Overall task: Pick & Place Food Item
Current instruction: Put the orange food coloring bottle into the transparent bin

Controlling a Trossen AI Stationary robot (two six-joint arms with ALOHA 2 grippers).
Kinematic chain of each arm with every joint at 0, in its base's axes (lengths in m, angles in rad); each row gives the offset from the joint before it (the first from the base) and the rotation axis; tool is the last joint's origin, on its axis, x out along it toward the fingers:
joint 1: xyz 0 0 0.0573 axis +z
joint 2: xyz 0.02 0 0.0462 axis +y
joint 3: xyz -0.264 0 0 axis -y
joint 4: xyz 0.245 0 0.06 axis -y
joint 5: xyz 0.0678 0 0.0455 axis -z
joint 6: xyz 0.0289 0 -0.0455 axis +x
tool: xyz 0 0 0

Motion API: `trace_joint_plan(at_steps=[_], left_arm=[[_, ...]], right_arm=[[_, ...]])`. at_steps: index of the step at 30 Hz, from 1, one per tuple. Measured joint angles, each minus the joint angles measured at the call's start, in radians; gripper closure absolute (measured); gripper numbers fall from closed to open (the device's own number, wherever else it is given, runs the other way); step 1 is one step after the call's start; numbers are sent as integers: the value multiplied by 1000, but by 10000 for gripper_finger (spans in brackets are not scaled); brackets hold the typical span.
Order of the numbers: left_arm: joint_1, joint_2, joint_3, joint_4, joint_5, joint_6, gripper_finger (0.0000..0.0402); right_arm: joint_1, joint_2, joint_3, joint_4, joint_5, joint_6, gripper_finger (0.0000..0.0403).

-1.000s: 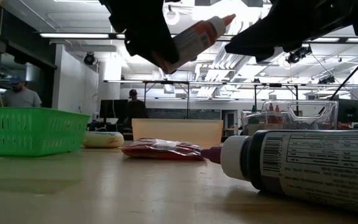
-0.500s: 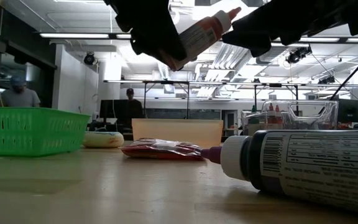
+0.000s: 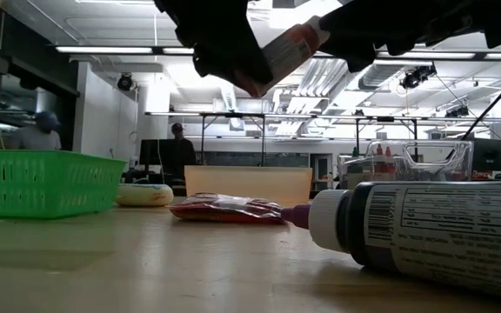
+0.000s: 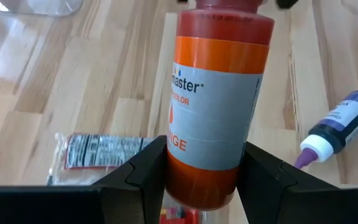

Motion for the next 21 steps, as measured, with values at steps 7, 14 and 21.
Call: trace_joint_plan(at_steps=[7,14,21], left_arm=[[0,0,0,15,-3,9,247],[0,0,0,18,-2,17,247],[0,0,0,23,1,21,247]], right_arm=[[-6,0,0,3,-3,1,227],[-6,0,0,19,-22,-1,229],[-6,0,0,20,-21,-2,263]])
